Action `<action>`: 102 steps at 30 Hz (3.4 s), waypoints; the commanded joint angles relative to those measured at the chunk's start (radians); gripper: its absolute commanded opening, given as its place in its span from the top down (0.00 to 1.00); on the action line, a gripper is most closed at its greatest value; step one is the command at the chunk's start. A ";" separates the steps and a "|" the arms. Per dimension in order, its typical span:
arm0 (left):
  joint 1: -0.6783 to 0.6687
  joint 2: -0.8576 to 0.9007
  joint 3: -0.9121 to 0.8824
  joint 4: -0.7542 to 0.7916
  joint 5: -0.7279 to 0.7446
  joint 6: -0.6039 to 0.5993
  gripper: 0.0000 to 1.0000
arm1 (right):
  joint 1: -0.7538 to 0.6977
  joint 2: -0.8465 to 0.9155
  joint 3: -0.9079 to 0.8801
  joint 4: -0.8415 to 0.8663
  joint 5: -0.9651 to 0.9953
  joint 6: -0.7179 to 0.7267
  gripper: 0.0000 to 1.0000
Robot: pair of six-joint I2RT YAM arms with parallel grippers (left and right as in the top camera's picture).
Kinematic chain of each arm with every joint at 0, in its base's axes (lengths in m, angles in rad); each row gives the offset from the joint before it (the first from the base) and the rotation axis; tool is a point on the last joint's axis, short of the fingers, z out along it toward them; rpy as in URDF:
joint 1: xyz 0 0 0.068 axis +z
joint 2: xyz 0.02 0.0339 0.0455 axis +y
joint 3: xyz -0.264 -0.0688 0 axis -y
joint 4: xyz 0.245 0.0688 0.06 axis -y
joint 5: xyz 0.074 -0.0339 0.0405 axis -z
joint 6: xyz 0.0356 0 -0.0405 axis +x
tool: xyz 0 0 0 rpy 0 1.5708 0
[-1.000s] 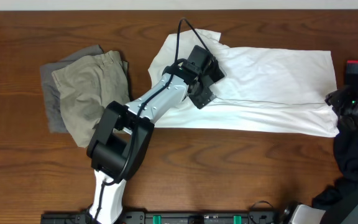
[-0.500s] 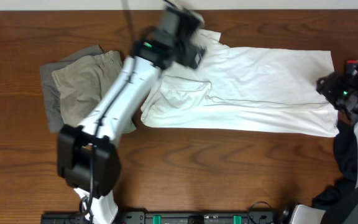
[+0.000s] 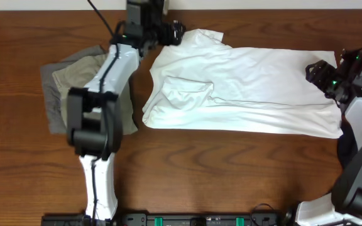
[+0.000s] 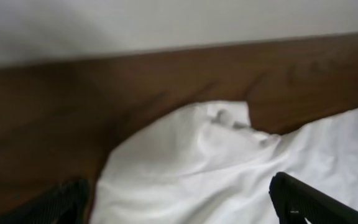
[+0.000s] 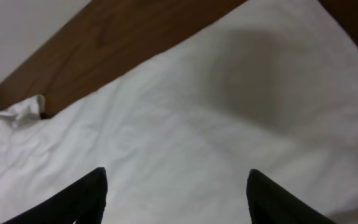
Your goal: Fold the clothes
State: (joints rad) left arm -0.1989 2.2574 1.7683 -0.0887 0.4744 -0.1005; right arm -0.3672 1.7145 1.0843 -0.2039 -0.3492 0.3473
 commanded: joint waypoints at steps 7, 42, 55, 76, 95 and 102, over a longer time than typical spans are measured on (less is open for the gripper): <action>-0.008 0.082 -0.002 0.002 0.027 -0.036 0.14 | 0.006 0.170 0.009 0.226 -0.022 -0.027 0.33; 0.116 0.080 0.007 0.065 0.171 -0.318 0.17 | -0.062 0.381 0.515 -0.225 -0.049 -0.097 0.27; -0.006 -0.234 0.007 -0.558 -0.381 0.089 0.52 | -0.137 0.308 0.515 -0.459 -0.354 -0.162 0.96; -0.061 -0.396 -0.433 -0.717 -0.217 0.037 0.39 | -0.126 0.177 0.272 -0.770 0.126 -0.110 0.92; -0.061 -0.391 -0.735 -0.433 -0.225 0.037 0.49 | -0.151 0.175 -0.055 -0.400 0.304 0.126 0.96; -0.060 -0.391 -0.735 -0.604 -0.259 0.019 0.88 | -0.247 0.174 -0.055 -0.525 0.402 0.157 0.98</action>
State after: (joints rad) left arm -0.2573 1.8420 1.0733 -0.6361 0.2424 -0.0654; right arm -0.5617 1.8545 1.0760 -0.6868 -0.1143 0.4652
